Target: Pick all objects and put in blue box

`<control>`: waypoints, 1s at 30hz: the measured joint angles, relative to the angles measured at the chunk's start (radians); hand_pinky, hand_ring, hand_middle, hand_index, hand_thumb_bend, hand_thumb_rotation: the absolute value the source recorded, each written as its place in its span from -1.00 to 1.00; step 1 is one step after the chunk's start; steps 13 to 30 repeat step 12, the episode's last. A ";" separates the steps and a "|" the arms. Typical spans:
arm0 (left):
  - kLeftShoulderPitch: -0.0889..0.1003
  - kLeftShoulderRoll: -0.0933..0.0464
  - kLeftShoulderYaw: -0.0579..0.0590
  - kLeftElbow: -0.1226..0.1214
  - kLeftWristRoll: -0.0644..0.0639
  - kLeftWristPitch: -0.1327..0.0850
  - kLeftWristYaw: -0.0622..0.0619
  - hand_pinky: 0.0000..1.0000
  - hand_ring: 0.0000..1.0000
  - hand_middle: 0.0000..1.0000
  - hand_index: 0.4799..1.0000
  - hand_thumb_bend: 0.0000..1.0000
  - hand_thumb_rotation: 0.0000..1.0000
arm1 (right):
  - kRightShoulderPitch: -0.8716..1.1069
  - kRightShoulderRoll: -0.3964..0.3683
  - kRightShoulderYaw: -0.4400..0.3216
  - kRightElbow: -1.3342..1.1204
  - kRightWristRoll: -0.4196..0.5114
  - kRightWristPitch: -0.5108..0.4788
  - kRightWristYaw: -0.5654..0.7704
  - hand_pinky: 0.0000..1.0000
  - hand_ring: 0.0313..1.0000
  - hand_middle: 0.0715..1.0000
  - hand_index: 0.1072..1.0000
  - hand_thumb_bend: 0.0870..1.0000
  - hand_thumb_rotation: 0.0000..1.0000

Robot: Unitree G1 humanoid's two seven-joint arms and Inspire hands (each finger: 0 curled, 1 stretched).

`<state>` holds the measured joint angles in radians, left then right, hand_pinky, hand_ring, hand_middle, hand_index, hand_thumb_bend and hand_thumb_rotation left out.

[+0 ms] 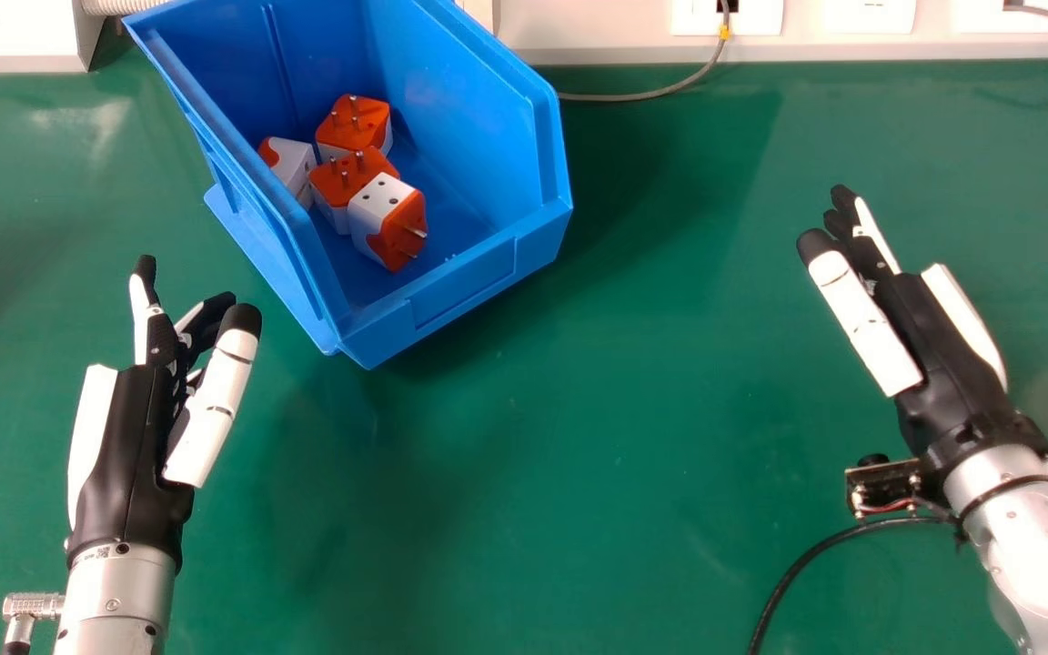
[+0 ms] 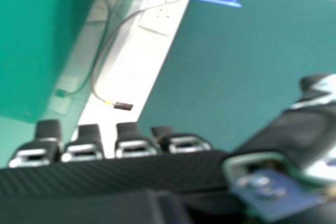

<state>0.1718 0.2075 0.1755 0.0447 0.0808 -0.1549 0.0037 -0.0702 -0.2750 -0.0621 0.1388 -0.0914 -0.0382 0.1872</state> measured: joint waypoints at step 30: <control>0.000 0.000 0.002 -0.010 0.009 0.015 0.021 0.48 0.67 0.66 0.50 0.04 0.67 | 0.000 0.000 0.002 0.000 0.000 0.001 0.002 0.81 1.00 1.00 1.00 -0.56 1.00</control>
